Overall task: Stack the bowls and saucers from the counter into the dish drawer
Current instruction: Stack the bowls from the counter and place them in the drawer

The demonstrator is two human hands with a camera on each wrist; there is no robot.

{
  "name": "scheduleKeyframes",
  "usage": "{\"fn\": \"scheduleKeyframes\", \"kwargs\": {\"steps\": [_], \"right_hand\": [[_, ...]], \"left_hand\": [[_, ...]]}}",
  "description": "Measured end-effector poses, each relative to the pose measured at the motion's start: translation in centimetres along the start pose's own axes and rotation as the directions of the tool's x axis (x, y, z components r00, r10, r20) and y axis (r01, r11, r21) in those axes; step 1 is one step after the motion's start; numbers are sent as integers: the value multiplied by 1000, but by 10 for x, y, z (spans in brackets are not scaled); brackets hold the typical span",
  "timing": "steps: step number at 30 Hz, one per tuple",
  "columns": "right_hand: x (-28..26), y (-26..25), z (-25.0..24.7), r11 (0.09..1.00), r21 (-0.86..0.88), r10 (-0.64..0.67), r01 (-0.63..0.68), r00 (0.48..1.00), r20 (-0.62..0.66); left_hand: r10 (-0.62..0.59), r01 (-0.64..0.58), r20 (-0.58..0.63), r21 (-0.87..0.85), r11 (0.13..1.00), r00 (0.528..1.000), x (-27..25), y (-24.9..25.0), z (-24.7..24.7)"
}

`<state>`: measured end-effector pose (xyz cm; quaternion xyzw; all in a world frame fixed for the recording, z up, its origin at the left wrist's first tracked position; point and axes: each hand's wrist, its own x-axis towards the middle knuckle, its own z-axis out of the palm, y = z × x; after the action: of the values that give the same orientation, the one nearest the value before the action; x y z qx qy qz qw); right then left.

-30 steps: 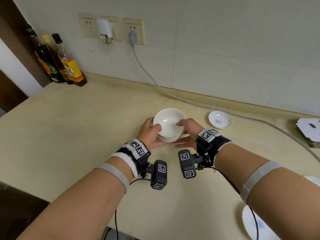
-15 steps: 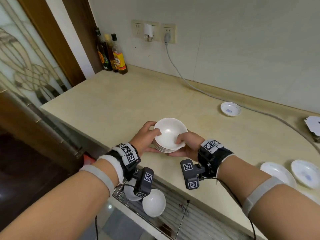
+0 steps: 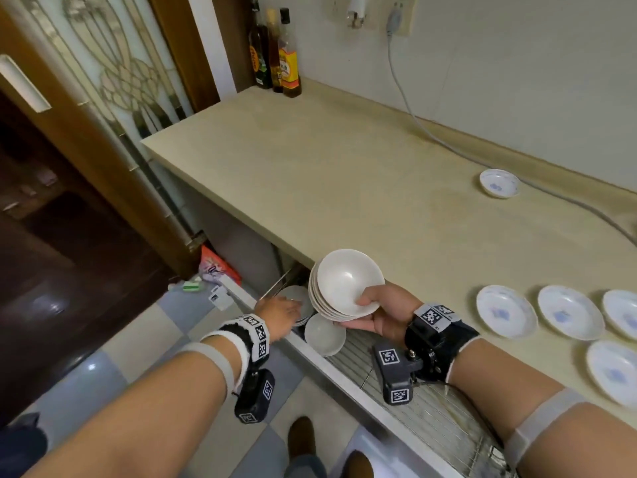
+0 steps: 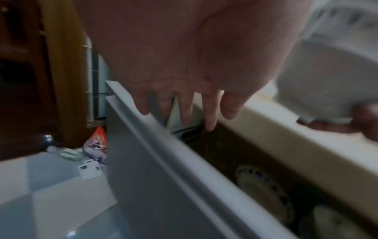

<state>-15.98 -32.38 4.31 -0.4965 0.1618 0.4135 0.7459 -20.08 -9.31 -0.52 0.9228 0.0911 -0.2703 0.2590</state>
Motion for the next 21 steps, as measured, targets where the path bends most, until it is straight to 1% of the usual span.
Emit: {"fn": "scheduleKeyframes", "kwargs": {"steps": [1, 2, 3, 5, 8, 10, 14, 18, 21], "right_hand": [[1, 4, -3, 1000, -3, 11, -11, 1000, -11], [3, 8, -6, 1000, -8, 21, -21, 999, -28], [4, 13, -9, 999, -13, 32, -33, 998, -48], [6, 21, -14, 998, -29, 49, -51, 996, -74], [4, 32, -19, 995, -43, 79, -84, 990, -120], [2, 39, -21, 993, -54, 99, -108, 984, -149], [-4, 52, -32, 987, -69, 132, -144, 979, -158], [-3, 71, -49, 963, -86, 233, -256, 948, -216], [3, 87, -63, 948, -85, 271, -307, 917, -292]], "left_hand": [[-20, 13, 39, 155, 988, 999, 0, -11, 8], [-30, 15, 56, 258, 966, 998, -1, -20, 14], [-37, 18, 58, 304, 952, 998, -1, -26, 19], [-42, 36, 15, 297, 954, 999, -1, -33, 24], [-76, 76, -10, 217, 973, 997, 4, -34, 27], [-82, 85, -22, 210, 974, 996, 5, -36, 27], [-74, 90, -79, 209, 974, 994, 1, -49, 32], [-96, 117, -118, 188, 975, 988, -6, -57, 40], [-99, 125, -138, 193, 973, 985, -10, -62, 49]]}}
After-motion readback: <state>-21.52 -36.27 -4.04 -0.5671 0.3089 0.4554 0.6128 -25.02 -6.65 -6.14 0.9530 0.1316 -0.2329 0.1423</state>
